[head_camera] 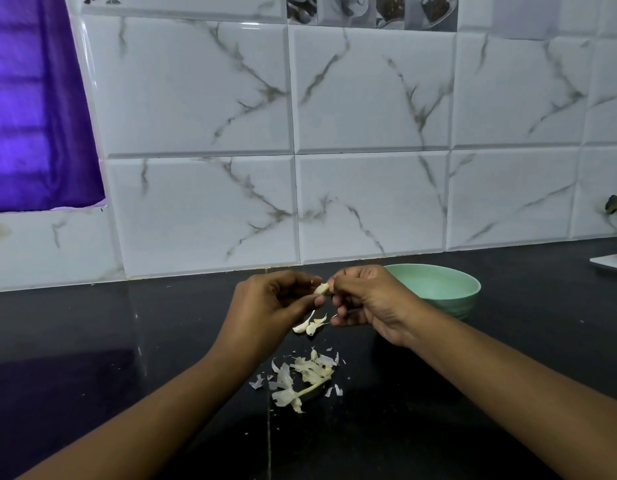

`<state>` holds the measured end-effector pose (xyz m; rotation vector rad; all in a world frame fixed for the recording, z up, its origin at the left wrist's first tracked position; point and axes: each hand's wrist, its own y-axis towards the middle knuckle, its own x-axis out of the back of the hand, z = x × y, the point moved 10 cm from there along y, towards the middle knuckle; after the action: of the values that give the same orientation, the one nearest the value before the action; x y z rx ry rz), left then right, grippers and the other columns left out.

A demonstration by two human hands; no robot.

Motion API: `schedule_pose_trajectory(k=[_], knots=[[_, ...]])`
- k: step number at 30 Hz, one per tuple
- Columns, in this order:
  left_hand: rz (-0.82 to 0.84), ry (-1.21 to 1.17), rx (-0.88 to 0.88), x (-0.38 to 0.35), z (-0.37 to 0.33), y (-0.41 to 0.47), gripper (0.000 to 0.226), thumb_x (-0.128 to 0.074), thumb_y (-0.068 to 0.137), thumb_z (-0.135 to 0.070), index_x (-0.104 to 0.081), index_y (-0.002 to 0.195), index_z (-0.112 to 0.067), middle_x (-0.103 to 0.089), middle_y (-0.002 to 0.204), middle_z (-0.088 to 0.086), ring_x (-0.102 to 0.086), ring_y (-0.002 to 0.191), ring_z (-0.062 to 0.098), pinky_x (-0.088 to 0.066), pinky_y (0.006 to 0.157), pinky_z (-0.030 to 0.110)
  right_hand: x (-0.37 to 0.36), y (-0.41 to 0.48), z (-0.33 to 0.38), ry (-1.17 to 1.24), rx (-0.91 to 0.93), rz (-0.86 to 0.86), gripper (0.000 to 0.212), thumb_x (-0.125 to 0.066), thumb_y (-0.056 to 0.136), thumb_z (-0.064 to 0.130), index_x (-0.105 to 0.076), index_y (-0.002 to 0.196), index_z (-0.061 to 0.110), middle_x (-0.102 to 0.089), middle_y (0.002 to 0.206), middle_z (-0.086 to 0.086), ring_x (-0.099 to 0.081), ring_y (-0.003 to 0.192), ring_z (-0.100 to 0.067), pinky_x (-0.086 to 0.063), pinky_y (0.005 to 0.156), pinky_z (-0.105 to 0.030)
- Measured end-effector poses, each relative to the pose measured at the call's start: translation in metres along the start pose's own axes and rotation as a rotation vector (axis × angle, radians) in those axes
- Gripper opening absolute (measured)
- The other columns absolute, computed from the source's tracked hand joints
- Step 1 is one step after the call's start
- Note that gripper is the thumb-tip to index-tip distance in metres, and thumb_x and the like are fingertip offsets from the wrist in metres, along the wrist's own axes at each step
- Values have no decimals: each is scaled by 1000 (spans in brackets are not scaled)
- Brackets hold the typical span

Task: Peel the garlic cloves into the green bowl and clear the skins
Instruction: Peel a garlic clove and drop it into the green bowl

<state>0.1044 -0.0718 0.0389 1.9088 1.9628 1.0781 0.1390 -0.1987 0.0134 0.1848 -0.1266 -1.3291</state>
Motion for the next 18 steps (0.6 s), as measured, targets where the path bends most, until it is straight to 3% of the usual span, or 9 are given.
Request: schedule_pose_trajectory(k=[4, 10, 14, 18], knots=[[-1, -36, 20, -1, 4, 0, 14, -75, 78, -10, -73, 84, -22, -75, 78, -3, -72, 77, 12, -59, 68, 26, -5, 0, -5, 40, -45, 36, 20, -53, 88, 1, -58, 70, 6, -52, 49, 1, -45, 38, -6, -54, 49, -25], [29, -302, 172, -12, 20, -3, 7, -67, 83, -6, -68, 89, -11, -75, 82, 10, -73, 83, 18, -56, 65, 27, -7, -1, -7, 33, -66, 46, 22, -52, 87, 0, -58, 67, 7, -50, 52, 0, -43, 39, -6, -54, 47, -23], [-5, -443, 249, -15, 28, -5, 7, -63, 86, -8, -65, 91, -12, -74, 85, 15, -72, 83, 20, -55, 63, 30, -5, 0, -5, 7, -52, 35, 22, -54, 88, 2, -58, 66, 7, -49, 51, 1, -42, 38, -5, -54, 47, -23], [-52, -562, 311, -13, 32, -4, 7, -57, 92, -13, -61, 97, -12, -76, 93, 3, -72, 78, 13, -53, 54, 24, -8, -1, -5, -54, -33, 54, 22, -56, 86, 3, -59, 66, 8, -50, 49, 2, -43, 39, -5, -53, 51, -25]])
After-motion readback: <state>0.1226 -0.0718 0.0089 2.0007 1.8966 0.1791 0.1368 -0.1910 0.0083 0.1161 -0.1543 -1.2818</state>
